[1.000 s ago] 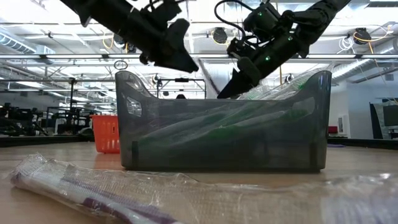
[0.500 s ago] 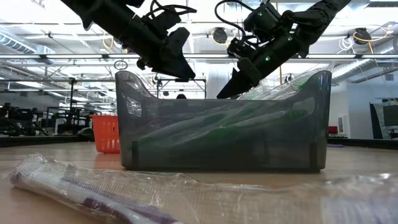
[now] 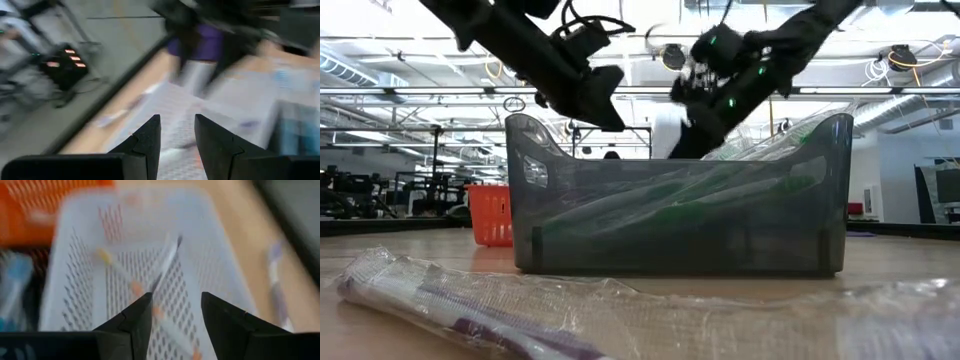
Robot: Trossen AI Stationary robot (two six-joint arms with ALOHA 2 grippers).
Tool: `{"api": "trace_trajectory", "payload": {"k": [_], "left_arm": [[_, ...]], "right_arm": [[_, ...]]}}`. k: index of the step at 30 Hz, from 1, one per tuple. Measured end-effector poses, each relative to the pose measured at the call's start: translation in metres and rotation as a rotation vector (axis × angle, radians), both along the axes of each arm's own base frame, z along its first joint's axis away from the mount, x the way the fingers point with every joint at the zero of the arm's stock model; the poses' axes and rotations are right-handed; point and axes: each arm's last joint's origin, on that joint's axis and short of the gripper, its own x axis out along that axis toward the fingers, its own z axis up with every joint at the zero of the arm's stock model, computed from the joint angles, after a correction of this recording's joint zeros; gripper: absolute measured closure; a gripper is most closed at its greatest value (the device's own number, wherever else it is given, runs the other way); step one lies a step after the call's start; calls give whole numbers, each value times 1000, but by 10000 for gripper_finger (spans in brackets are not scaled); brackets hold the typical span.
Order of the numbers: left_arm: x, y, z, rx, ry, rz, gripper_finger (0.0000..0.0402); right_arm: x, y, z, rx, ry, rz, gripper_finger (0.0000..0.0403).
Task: Pick & Place Toothbrushes
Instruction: Put the purple toothbrush into the white basket
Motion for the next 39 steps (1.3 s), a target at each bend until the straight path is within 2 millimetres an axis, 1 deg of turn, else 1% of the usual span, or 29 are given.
{"api": "trace_trajectory", "payload": {"k": [1,4,9,14,17,20,25,29,31,33,39], "left_arm": [[0,4,0,24,5,33,282],[-2,18,1,61,12,118,282],[-3,42,1,66,22,175,282],[-6,62,1,108,79,209,282],[-9,74,1,124,102,236,282],[-11,83,1,125,116,252,282],[-12,95,0,79,116,200,282],[-15,105,-1,50,118,179,282],[-17,108,-3,42,134,187,282],[-18,110,-4,36,145,193,282],[-19,111,-5,27,152,199,282]], "right_arm": [[4,-3,-4,12,36,5,243],[19,-13,-7,7,94,13,243],[35,-24,-20,40,210,8,243],[46,-29,-10,37,200,7,243],[46,-29,-11,52,216,-1,243],[49,-30,-7,45,182,-6,243],[50,-29,-7,85,165,22,243],[53,-30,-18,97,178,23,243],[53,-31,-20,100,181,15,243],[53,-32,-17,115,156,5,243],[54,-32,-17,135,148,7,243]]}}
